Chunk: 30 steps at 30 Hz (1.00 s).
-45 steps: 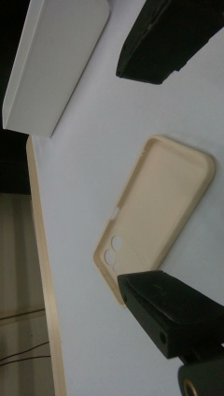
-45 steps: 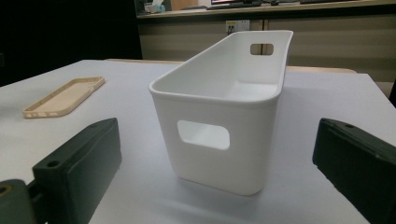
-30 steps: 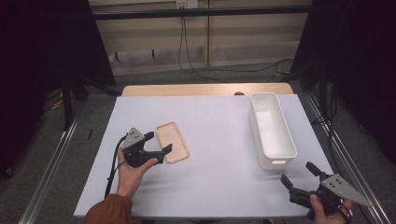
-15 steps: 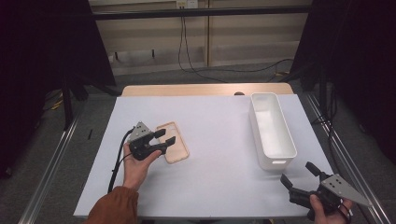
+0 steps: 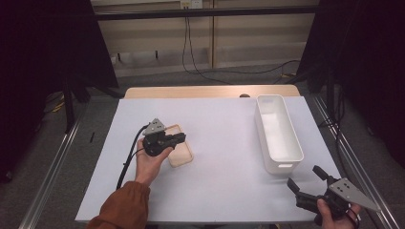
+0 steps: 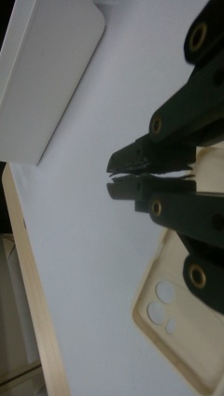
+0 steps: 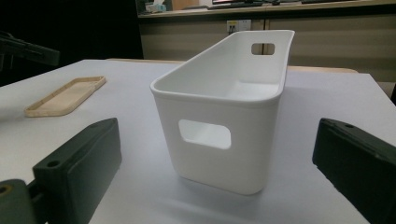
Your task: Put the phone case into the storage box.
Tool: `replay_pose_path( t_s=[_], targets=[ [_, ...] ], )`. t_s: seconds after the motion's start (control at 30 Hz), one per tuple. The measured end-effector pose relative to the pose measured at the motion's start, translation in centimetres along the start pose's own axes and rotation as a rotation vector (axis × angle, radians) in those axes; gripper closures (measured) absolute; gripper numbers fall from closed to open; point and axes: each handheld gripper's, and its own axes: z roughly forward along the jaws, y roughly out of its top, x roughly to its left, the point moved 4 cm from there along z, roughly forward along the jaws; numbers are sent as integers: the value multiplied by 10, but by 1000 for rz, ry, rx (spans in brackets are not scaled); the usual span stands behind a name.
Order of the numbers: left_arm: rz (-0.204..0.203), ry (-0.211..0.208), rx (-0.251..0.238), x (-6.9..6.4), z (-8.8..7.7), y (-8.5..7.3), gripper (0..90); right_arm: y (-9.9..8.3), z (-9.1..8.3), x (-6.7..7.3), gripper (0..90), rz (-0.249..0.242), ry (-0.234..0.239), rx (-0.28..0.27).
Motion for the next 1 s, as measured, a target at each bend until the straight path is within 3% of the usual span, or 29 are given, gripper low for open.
replay_pose_path(
  t_s=[0.1,0.17,0.33,0.63,1.0],
  targets=[
    [-15,-9,30,0,8,3,900,0,0,0,10,-1,1,2],
    [-23,-17,82,-2,17,5,900,0,0,0,10,-2,2,2],
    [-28,-41,124,-4,28,5,900,0,0,0,10,1,2,1],
    [-42,-40,220,-2,45,-7,900,0,0,0,10,2,4,2],
    [-50,-29,281,-3,56,-14,900,0,0,0,10,3,2,2]
  ],
)
